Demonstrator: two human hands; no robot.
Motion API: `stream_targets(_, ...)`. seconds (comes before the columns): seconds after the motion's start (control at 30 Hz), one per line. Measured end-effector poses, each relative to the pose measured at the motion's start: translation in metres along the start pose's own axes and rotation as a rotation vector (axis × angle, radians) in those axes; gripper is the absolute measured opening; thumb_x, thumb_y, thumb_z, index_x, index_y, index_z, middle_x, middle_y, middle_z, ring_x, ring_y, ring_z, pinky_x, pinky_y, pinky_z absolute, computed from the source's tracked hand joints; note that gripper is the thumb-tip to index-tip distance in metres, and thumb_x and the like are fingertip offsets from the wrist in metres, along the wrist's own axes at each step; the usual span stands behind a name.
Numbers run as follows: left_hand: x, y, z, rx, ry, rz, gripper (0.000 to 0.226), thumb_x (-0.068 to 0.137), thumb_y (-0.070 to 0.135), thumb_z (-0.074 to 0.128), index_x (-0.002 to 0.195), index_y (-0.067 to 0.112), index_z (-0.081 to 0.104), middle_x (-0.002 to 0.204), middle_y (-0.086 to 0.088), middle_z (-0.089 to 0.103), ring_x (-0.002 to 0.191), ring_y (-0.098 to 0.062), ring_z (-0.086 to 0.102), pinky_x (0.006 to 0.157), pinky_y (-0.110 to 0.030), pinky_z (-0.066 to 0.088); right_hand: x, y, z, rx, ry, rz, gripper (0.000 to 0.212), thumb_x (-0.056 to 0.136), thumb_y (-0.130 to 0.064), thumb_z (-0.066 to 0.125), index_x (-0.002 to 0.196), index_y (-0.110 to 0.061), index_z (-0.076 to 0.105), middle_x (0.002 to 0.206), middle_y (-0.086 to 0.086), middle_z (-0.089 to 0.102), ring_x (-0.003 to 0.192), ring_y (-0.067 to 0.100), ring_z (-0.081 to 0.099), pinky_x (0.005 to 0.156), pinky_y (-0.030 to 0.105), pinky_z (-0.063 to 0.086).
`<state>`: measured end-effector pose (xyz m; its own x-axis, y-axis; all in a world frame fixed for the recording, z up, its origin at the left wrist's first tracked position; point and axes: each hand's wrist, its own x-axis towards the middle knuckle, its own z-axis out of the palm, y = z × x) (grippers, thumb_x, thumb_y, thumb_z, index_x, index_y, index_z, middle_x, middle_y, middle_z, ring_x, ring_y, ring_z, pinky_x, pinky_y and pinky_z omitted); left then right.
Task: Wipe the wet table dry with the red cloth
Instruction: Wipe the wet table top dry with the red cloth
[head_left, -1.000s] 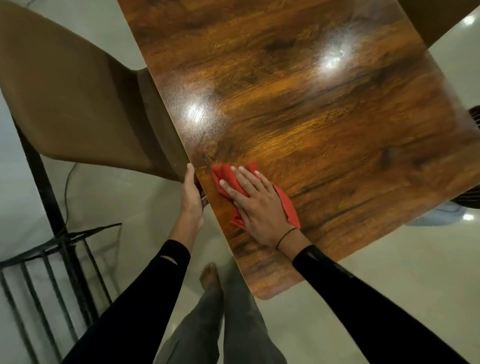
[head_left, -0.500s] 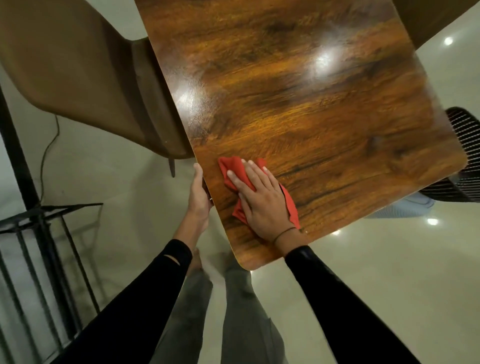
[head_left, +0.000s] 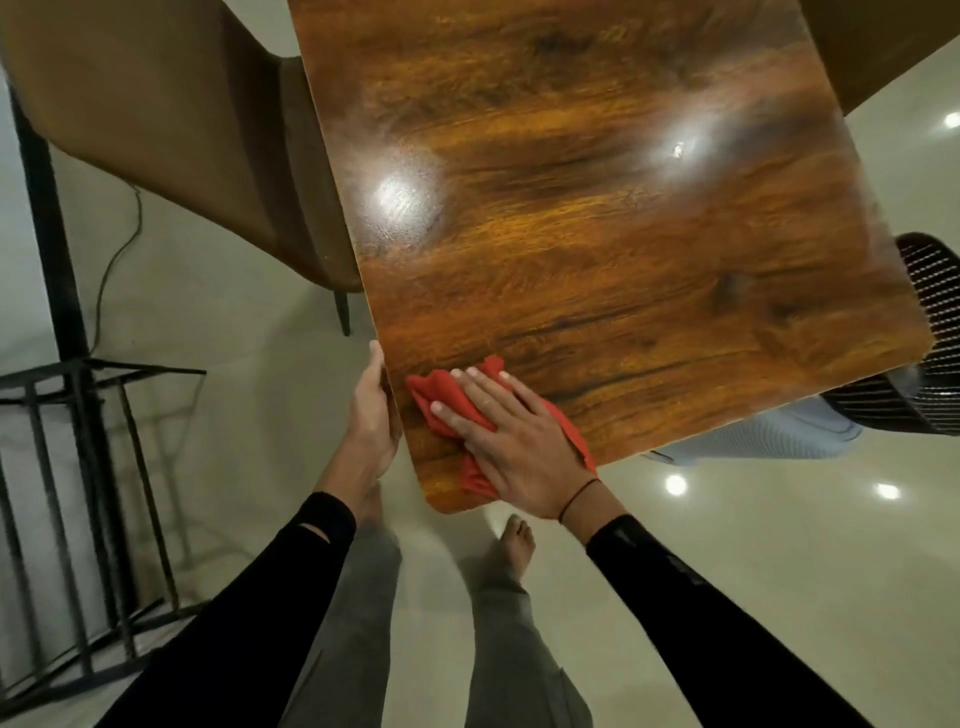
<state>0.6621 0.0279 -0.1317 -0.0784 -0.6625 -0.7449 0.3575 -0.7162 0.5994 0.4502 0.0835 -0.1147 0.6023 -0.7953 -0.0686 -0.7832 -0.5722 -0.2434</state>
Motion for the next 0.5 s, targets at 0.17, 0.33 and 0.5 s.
stream_targets(0.17, -0.022, -0.044, 0.017, -0.135, 0.002, -0.080, 0.086, 0.103, 0.081, 0.021, 0.154, 0.023, 0.059, 0.150, -0.016, 0.066, 0.137, -0.043, 0.063, 0.115, -0.069, 0.046, -0.015, 0.058, -0.015, 0.026, 0.069, 0.188, 0.055, 0.116, -0.041, 0.026, 0.171, -0.032, 0.025, 0.179, 0.009, 0.018, 0.167, 0.026, 0.014, 0.132, 0.054, 0.019)
stream_targets(0.33, -0.033, -0.057, 0.021, -0.140, 0.103, -0.051, 0.082, 0.107, 0.075, 0.018, 0.154, 0.021, 0.058, 0.149, -0.016, 0.066, 0.137, -0.044, 0.063, 0.116, -0.069, 0.046, -0.018, 0.090, -0.025, 0.047, 0.238, 0.576, 0.053, 0.115, -0.034, 0.039, 0.168, -0.029, 0.036, 0.176, 0.013, 0.026, 0.164, 0.031, 0.022, 0.132, 0.054, 0.021)
stream_targets(0.5, -0.041, -0.040, 0.024, -0.012, 0.181, 0.070, 0.074, 0.113, 0.065, 0.020, 0.141, 0.019, 0.070, 0.136, -0.010, 0.076, 0.123, -0.033, 0.074, 0.105, -0.057, 0.059, -0.014, 0.052, -0.018, 0.047, 0.310, 1.023, 0.056, 0.114, -0.034, 0.033, 0.169, -0.026, 0.031, 0.176, 0.017, 0.024, 0.164, 0.036, 0.021, 0.132, 0.056, 0.021)
